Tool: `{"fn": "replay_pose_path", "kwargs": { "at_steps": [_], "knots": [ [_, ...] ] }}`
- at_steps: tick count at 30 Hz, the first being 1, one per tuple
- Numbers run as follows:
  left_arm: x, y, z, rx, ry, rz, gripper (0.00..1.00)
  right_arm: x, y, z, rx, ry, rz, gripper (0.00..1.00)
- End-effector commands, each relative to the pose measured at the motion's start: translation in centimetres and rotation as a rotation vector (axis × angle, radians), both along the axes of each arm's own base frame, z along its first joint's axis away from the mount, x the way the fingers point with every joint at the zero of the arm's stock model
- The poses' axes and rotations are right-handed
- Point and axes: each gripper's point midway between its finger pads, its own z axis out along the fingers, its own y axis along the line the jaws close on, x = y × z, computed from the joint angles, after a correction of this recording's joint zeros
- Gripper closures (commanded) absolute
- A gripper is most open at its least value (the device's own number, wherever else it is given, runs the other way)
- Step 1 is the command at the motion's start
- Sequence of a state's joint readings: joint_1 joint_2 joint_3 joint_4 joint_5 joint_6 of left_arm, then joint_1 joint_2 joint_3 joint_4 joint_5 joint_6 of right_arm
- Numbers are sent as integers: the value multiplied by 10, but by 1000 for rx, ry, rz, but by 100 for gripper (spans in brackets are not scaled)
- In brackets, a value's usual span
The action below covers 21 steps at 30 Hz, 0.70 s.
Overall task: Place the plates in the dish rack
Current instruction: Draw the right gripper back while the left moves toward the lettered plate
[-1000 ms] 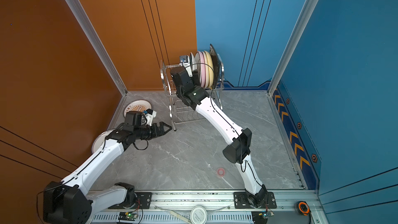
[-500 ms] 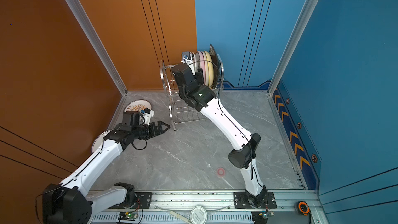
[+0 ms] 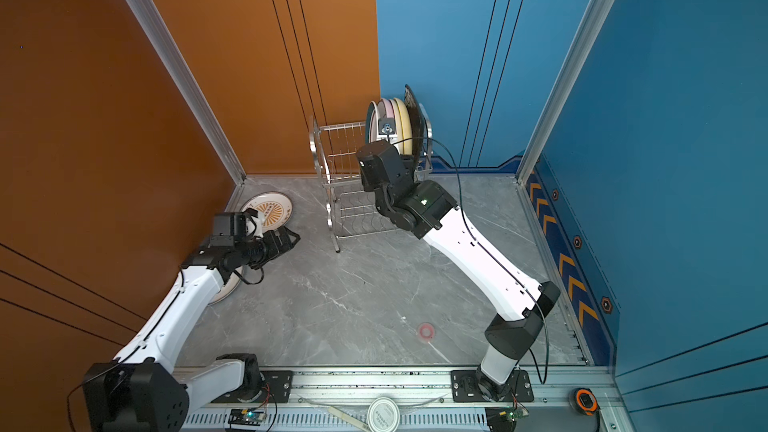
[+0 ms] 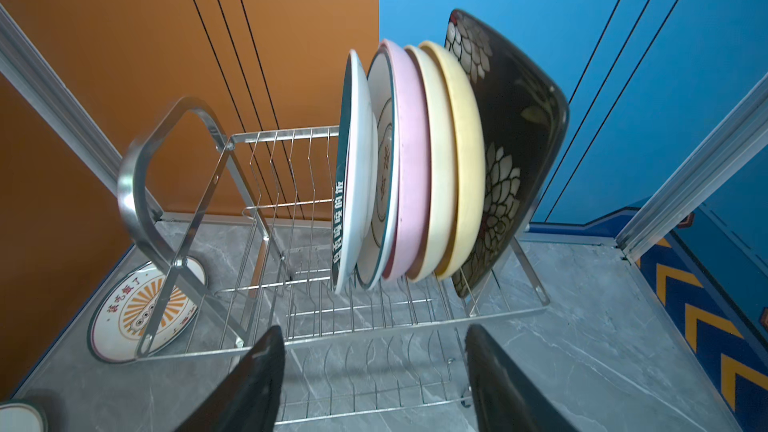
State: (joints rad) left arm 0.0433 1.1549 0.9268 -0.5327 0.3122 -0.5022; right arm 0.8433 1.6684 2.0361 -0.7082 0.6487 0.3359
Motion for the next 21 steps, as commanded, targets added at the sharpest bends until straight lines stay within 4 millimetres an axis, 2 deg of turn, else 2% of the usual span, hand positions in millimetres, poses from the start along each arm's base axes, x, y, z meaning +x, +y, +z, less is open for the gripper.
{"fn": "replay_pose_path", "kwargs": {
  "at_steps": [1, 7, 9, 11, 15, 21],
  "knots": [
    [0, 42, -4, 124, 60, 102, 1, -14, -4, -23, 60, 94, 35, 30],
    [21, 105, -3, 265, 123, 216, 12, -25, -11, -46, 109, 170, 65, 30],
    [29, 122, -3, 318, 147, 240, 20, -27, -14, -50, 126, 184, 71, 30],
    [38, 138, -2, 373, 172, 257, 25, -29, -16, -64, 129, 216, 72, 31],
    [55, 172, -15, 482, 274, 276, 30, -30, -23, -74, 153, 245, 69, 31],
    [85, 204, -37, 535, 345, 299, 34, -30, -28, -82, 177, 270, 68, 32]
  ]
}}
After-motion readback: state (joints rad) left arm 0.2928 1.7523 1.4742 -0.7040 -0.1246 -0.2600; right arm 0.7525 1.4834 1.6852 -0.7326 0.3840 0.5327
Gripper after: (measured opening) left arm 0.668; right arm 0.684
